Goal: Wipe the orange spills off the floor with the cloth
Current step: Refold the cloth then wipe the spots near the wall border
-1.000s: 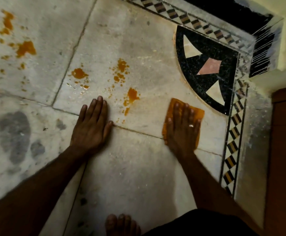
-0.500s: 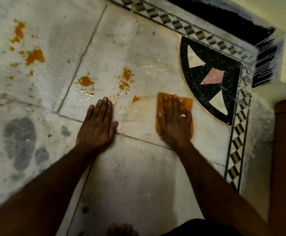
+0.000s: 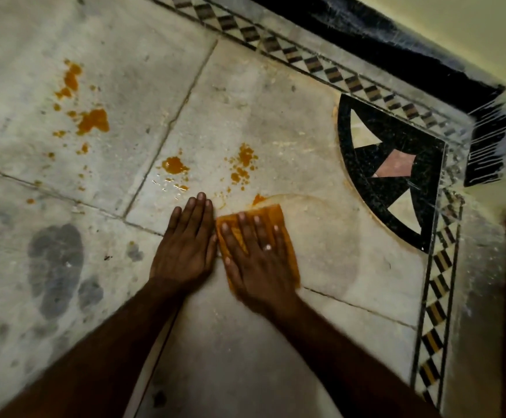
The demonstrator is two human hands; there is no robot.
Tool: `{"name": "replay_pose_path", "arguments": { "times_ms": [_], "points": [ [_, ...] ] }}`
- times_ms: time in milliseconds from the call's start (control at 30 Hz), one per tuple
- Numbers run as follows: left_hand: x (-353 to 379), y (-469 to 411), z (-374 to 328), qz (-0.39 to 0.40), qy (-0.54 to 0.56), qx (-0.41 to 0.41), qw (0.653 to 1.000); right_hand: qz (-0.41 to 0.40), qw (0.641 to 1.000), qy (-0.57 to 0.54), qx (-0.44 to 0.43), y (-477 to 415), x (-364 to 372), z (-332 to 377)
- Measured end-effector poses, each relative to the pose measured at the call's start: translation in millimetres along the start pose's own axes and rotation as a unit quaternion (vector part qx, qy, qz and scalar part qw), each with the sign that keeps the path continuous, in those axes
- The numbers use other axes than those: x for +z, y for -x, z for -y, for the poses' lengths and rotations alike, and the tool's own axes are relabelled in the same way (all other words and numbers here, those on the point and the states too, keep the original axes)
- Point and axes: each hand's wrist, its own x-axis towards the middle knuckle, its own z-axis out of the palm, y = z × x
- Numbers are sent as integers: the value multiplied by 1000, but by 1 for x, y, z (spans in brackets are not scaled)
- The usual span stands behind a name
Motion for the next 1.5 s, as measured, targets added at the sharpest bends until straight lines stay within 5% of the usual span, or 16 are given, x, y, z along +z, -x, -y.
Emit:
{"name": "replay_pose_path", "arguments": {
  "times_ms": [133, 333, 467, 600, 700, 833, 967, 1133, 1200, 1300, 1400, 1500],
  "points": [
    [-1, -1, 1, 12, 8, -20, 1000, 15, 1000, 18, 18, -53, -12, -41],
    [-3, -2, 1, 20, 5, -25, 999, 21, 968, -17, 250, -18, -17, -108],
    [-3, -1, -2, 9, 1, -24, 1000, -39, 927, -45, 369, 58, -1, -59],
    [0, -1, -4, 6, 5, -21, 1000, -52, 978, -1, 200, 79, 9, 29],
    [0, -1, -2, -6, 10, -22, 1000, -34, 997, -22, 63, 16, 2, 21],
    [0, -2, 0, -8, 9, -16, 1000, -1, 987, -16, 157, -53, -17, -70],
    [1, -1, 1, -10, 14, -17, 1000, 28, 954, -19, 297, -30, -29, -157],
    [2, -1, -2, -15, 18, -29, 999, -20, 917, 6, 399, 78, -2, -117],
    [1, -1, -2, -17, 17, -32, 999, -44, 927, 19, 371, 108, 6, -54],
    [1, -1, 0, -12, 13, -28, 999, -52, 978, 31, 201, 105, 11, 20],
    [1, -1, 1, -6, 12, -23, 1000, -34, 999, -9, 38, 39, 6, 25],
    [0, 1, 8, 0, -2, -25, 1000, -13, 999, 2, 29, -28, -4, -11]
  ]
}}
